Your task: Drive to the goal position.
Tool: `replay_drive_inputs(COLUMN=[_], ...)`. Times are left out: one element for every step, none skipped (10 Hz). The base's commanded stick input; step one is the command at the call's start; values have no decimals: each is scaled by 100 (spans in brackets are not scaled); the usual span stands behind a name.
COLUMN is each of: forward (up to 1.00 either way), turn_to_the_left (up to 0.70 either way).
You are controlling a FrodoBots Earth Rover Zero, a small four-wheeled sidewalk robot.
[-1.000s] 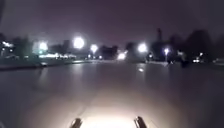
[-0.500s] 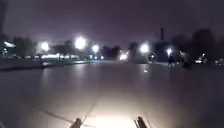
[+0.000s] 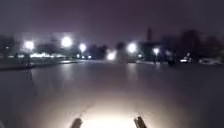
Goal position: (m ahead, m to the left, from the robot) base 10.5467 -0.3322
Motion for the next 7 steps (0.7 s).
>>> replay_drive_inputs(forward=[100,100,100,100,100,100,100], turn_to_the_left=[0,0,0,0,0,0,0])
